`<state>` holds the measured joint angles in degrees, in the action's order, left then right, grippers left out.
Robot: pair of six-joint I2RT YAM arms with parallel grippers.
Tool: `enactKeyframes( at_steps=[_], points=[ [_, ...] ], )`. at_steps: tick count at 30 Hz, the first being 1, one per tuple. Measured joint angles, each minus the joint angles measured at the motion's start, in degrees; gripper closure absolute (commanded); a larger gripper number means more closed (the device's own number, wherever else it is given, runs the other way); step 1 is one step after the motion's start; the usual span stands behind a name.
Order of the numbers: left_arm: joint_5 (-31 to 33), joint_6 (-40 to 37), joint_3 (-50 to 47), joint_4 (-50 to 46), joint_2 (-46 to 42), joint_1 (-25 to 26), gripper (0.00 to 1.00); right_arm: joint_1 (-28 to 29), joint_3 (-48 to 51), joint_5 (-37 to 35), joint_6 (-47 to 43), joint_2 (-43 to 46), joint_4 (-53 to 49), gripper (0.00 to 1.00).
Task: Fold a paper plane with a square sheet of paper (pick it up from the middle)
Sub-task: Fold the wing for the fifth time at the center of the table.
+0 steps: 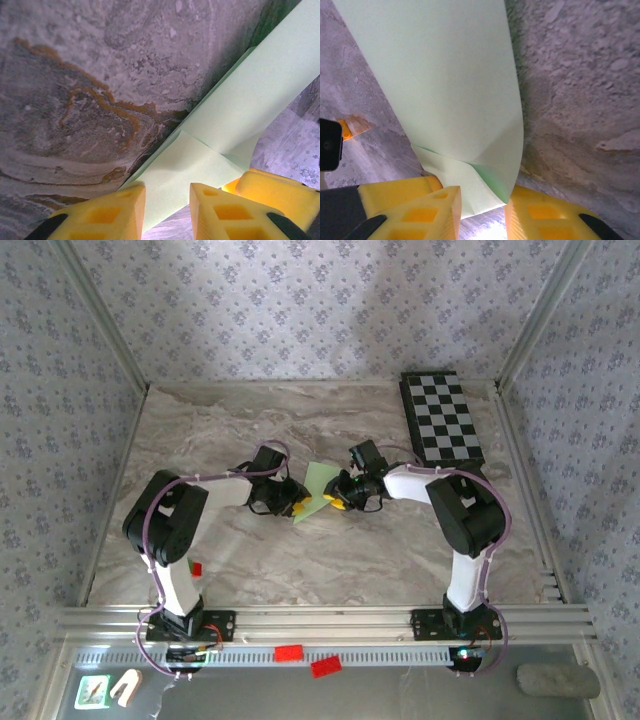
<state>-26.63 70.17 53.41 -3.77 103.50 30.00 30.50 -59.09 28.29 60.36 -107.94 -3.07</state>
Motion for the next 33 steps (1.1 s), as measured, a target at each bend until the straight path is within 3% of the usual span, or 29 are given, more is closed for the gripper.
enactKeyframes(
  at_steps=[12, 19, 24, 33],
  points=[
    [0.0, 0.0, 0.0, 0.0, 0.0, 0.0, 0.69, -0.2, -0.1, -0.3, 0.0, -0.5, -0.1, 0.82],
    [0.1, -0.3, 0.0, -0.2, -0.3, 0.0, 0.67, -0.7, 0.0, -0.4, 0.2, -0.5, 0.6, 0.96],
    [1.1, -2.5, 0.0, -2.0, -1.6, 0.0, 0.64, -0.8, 0.0, -0.6, 0.3, -0.3, 1.4, 1.0],
    [8.0, -16.2, 0.3, -5.7, -11.1, 1.0, 0.42, -1.3, 0.0, -2.1, 1.2, 4.9, 1.6, 1.0]
  ],
)
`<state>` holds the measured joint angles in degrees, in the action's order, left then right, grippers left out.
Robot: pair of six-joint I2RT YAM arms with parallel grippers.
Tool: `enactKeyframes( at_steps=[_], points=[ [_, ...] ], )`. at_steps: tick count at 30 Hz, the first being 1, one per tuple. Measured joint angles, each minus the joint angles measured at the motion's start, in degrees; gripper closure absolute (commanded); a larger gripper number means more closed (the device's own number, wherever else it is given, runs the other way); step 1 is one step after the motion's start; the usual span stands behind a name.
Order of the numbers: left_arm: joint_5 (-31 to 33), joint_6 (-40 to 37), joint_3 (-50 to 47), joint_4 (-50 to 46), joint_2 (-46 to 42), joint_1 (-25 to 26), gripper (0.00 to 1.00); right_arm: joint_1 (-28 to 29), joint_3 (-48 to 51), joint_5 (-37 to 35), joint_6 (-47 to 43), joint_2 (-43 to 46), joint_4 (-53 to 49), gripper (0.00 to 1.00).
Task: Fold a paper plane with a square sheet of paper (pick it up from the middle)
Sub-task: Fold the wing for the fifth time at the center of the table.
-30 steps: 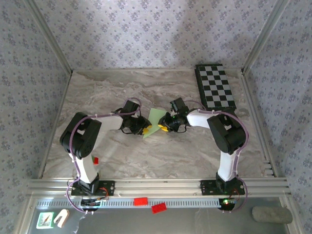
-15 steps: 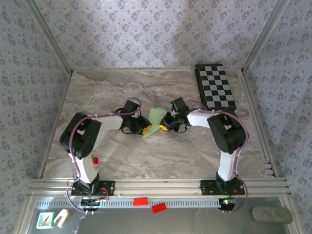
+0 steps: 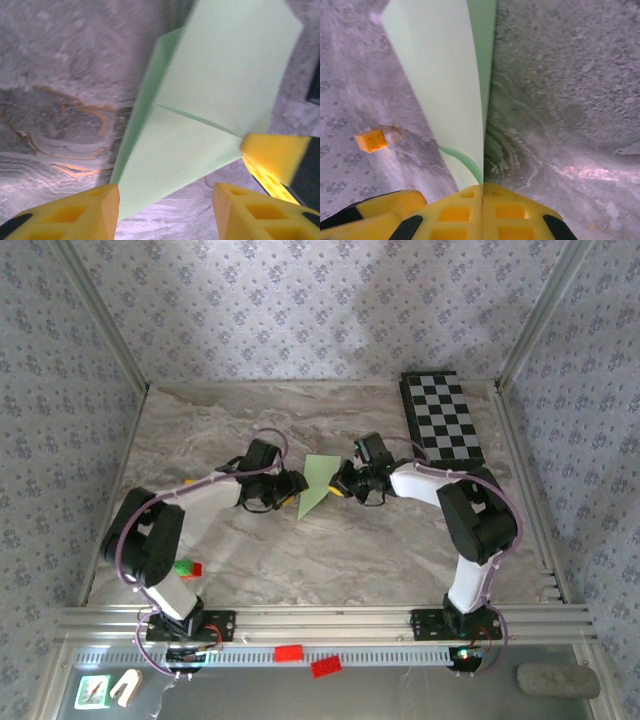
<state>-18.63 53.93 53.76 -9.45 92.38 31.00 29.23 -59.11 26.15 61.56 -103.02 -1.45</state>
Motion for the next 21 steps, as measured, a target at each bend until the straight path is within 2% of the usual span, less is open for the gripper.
enactKeyframes(
  at_steps=[11, 21],
  points=[
    [9.4, -22.4, 1.3, 0.4, -2.4, 8.5, 0.33, -0.5, 0.0, 0.0, 3.2, 1.4, -0.3, 1.0],
    [13.0, -37.5, -0.7, 6.5, 0.5, 10.6, 0.32, -1.4, -1.2, 1.0, 4.7, 1.4, -2.3, 1.0]
  ],
)
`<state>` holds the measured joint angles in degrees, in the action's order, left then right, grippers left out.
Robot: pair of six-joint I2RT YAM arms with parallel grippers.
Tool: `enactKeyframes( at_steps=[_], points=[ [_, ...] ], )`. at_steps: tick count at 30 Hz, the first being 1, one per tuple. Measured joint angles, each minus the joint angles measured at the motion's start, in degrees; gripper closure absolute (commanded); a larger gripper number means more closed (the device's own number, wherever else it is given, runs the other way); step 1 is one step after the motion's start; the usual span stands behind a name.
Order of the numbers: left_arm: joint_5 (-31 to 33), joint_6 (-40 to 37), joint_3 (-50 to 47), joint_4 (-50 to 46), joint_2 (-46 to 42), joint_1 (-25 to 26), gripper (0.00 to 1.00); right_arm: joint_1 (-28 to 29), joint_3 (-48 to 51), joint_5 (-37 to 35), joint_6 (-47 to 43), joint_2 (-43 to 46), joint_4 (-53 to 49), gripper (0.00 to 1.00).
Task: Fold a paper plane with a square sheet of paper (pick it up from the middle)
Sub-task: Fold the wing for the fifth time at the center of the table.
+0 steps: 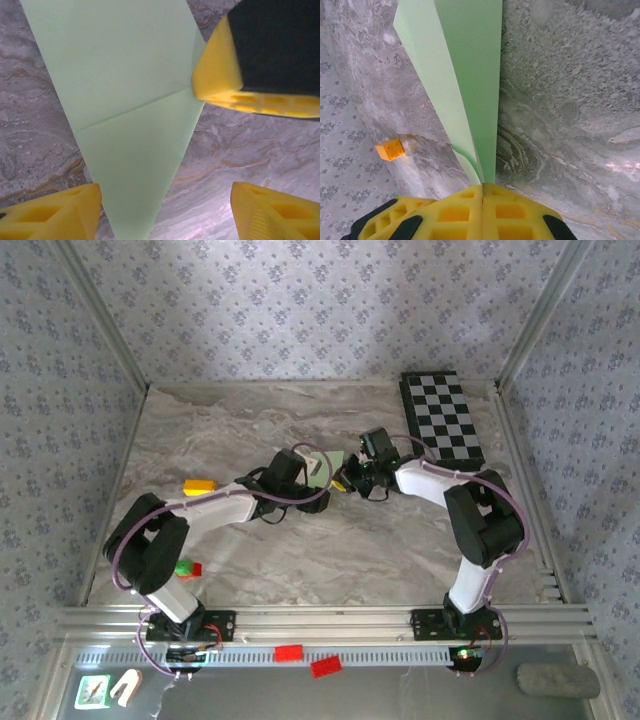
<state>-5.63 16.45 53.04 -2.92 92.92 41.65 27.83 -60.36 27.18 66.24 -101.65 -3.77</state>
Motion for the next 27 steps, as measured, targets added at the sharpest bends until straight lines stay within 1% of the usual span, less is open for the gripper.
enactKeyframes(
  at_steps=[5, 10, 13, 16, 20, 27],
  points=[
    [0.3, -5.2, -0.1, 2.1, 1.3, 0.1, 0.37, 0.0, -1.8, 1.0, 0.5, 0.0, -1.3, 1.0],
    [2.4, -8.5, -2.3, 5.3, 1.5, 1.0, 0.4, 0.0, -2.3, 2.3, 1.4, 0.0, -1.6, 1.0],
    [4.1, -10.1, -3.7, 6.9, 1.9, 1.2, 0.42, 0.0, -2.5, 2.7, 1.9, 0.0, -1.9, 1.0],
    [5.8, -11.5, -4.7, 7.9, 2.1, 1.3, 0.48, -0.1, -2.6, 3.1, 2.4, 0.0, -2.2, 1.0],
    [8.3, -13.6, -5.0, 9.2, 2.4, 1.9, 0.52, -0.3, -2.8, 3.7, 2.6, 0.0, -2.9, 1.0],
    [9.6, -15.5, -5.2, 10.1, 3.8, 2.6, 0.61, -0.3, -3.3, 3.8, 2.6, -0.5, -4.0, 0.98]
  ],
)
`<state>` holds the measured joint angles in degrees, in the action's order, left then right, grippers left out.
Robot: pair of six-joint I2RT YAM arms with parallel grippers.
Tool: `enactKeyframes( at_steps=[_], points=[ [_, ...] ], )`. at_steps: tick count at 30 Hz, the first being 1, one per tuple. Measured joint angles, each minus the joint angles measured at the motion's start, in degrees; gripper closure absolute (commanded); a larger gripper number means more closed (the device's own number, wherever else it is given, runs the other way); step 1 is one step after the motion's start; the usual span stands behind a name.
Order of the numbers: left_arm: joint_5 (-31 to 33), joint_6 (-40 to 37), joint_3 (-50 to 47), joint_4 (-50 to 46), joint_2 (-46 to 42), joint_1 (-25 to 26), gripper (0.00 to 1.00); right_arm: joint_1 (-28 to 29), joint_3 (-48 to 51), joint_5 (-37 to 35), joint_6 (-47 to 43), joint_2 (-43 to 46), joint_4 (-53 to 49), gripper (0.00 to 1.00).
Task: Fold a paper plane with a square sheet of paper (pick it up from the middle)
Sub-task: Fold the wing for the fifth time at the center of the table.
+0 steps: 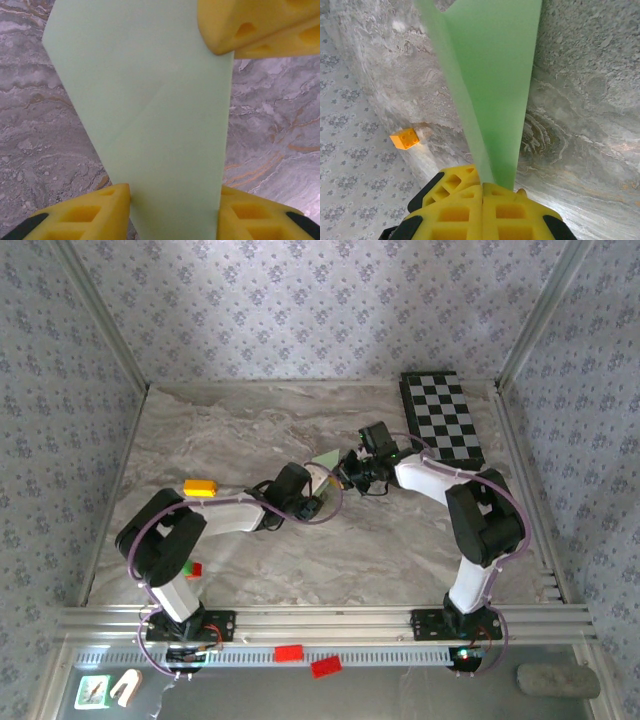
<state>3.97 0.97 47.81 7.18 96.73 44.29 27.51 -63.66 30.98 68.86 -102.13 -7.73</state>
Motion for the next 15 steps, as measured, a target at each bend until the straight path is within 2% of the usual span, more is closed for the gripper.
enactKeyframes(
  at_steps=[4, 7, 10, 15],
  points=[
    [0.0, -0.5, 0.0, 0.2, 0.2, 0.0, 0.66, 0.0, -0.2, 0.2, 0.2, -0.4, -0.5, 0.96],
    [0.0, -0.8, 0.0, 0.2, 0.2, 0.1, 0.7, 0.0, -0.3, 0.3, 0.4, -0.4, -0.7, 0.91],
    [0.0, -1.0, -0.1, 0.4, 0.2, 0.2, 0.73, 0.0, -0.4, 0.3, 0.5, -0.4, -1.0, 0.82],
    [-0.3, -1.1, -1.2, 1.7, 0.2, 0.3, 0.81, -0.4, -0.5, 0.4, 0.5, -0.4, -1.7, 0.6]
  ],
)
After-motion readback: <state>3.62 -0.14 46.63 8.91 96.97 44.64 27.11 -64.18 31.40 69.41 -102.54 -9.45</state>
